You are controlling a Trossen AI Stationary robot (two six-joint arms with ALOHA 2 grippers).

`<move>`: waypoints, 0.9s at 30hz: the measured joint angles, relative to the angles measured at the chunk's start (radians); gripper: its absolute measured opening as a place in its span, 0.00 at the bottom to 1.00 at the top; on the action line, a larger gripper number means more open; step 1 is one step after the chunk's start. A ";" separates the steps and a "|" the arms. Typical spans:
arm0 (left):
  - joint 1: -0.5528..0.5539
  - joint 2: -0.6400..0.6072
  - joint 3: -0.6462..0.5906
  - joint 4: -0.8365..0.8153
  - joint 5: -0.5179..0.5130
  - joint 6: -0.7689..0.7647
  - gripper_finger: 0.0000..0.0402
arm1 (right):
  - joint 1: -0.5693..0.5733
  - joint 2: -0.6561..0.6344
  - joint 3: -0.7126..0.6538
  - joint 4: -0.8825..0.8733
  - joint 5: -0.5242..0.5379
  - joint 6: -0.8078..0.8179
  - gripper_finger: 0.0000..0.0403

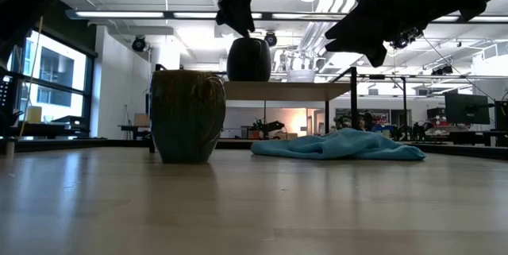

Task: Stack small to large cups/mugs on shelf
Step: Put the green and blue mug on the shelf

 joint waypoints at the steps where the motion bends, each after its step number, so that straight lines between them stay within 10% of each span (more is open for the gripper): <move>1: 0.000 0.000 0.000 -0.009 0.004 -0.007 0.50 | 0.000 0.000 0.000 0.000 0.000 0.005 0.32; 27: 0.002 -0.271 0.000 -0.139 0.167 -0.181 0.50 | 0.000 0.000 0.000 0.066 -0.107 0.064 0.32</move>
